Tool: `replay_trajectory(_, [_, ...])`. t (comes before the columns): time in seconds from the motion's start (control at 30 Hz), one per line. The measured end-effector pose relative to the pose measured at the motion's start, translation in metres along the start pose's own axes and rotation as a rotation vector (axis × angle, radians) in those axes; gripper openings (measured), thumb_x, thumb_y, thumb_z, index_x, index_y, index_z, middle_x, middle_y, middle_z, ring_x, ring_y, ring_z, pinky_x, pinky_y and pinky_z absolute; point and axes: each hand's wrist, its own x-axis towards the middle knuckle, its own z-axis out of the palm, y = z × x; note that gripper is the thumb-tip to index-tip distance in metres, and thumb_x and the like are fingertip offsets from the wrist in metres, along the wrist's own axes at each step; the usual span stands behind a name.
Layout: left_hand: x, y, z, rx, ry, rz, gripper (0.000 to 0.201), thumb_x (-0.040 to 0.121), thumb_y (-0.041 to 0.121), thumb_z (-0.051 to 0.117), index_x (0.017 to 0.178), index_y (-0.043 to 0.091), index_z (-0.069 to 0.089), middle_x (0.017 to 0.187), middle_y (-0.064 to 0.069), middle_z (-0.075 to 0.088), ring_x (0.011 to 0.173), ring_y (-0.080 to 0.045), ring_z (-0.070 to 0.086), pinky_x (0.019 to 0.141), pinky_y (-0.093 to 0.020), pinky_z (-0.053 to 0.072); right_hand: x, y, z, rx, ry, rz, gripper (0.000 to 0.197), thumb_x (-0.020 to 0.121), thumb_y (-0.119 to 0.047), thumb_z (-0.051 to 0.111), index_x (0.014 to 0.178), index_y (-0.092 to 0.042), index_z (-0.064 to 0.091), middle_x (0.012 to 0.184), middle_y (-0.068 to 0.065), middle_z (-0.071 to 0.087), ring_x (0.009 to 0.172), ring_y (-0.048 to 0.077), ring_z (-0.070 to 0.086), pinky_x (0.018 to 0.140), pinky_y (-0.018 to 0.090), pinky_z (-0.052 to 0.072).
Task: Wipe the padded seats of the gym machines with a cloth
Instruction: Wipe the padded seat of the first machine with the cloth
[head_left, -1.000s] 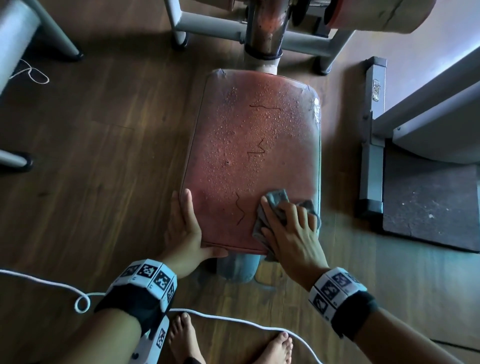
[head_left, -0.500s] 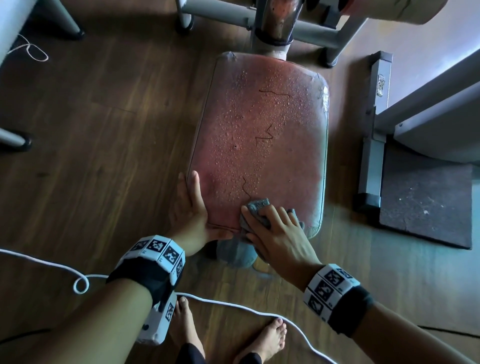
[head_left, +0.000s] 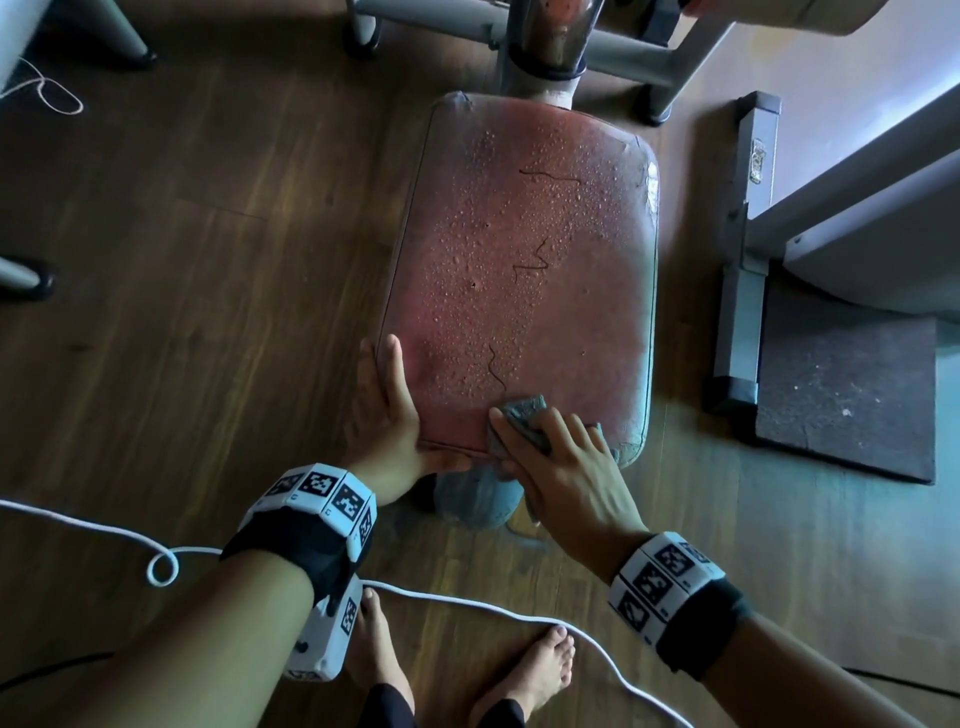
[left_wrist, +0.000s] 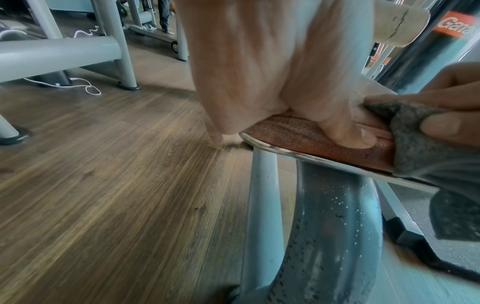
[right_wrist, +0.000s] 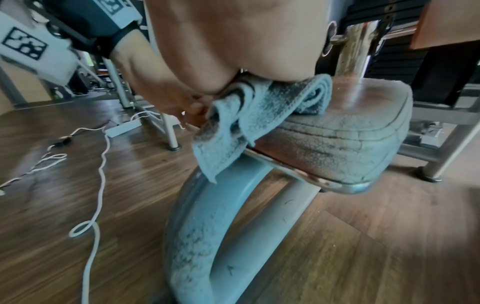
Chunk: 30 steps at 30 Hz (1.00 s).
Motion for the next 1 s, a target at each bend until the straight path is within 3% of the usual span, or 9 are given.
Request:
replay_trajectory(0.17, [0.001,0.002,0.002,0.034,0.039,-0.045,0.156,0.048,0.070,0.076,0.132,0.026,-0.048,0.154,-0.015,-0.033,0.146,-0.027,-0.020,0.112,-0.034,-0.009,0.018,0.001,-0.001,-0.009,0.006,0.125,0.047,0.098,-0.039,0.038,0.143,-0.027,0.045,0.110,0.002,0.049,0.088,0.022,0.049,0.074,0.039,0.045])
replay_trajectory(0.3, [-0.001,0.004,-0.002,0.012,0.006,-0.005,0.154,0.055,0.061,0.081,0.127,0.029,-0.051,0.152,-0.014,-0.036,0.145,-0.025,-0.024,0.113,-0.033,-0.012,-0.002,0.000,0.002,0.019,0.007,0.125,0.048,0.096,-0.037,0.046,0.143,-0.025,0.046,0.111,0.001,0.048,0.089,0.022,0.049,0.078,0.040,0.047])
replay_trajectory(0.53, [-0.003,0.006,-0.005,0.019,0.011,-0.038,0.154,0.054,0.064,0.080,0.137,0.020,-0.043,0.152,-0.013,-0.037,0.145,-0.024,-0.023,0.108,-0.030,-0.013,0.027,0.005,0.000,-0.012,-0.019,0.107,0.045,0.099,-0.040,0.040,0.143,-0.028,0.044,0.110,0.003,0.048,0.088,0.023,0.048,0.076,0.042,0.047])
replay_trajectory(0.73, [-0.003,0.009,-0.006,0.028,0.003,-0.030,0.152,0.058,0.061,0.080,0.139,0.016,-0.041,0.151,-0.014,-0.037,0.144,-0.023,-0.026,0.107,-0.026,-0.017,0.008,0.001,-0.001,0.014,-0.029,0.107,0.046,0.098,-0.038,0.038,0.143,-0.026,0.045,0.109,0.003,0.049,0.086,0.022,0.048,0.076,0.041,0.047])
replay_trajectory(1.0, [0.002,0.007,0.001,-0.062,0.018,-0.087,0.159,0.050,0.051,0.089,0.139,0.027,-0.041,0.154,-0.008,-0.033,0.145,-0.020,-0.022,0.116,-0.034,-0.004,0.051,-0.005,0.001,0.011,-0.041,0.189,0.045,0.099,-0.043,0.038,0.143,-0.032,0.043,0.114,0.002,0.048,0.093,0.023,0.049,0.077,0.043,0.047])
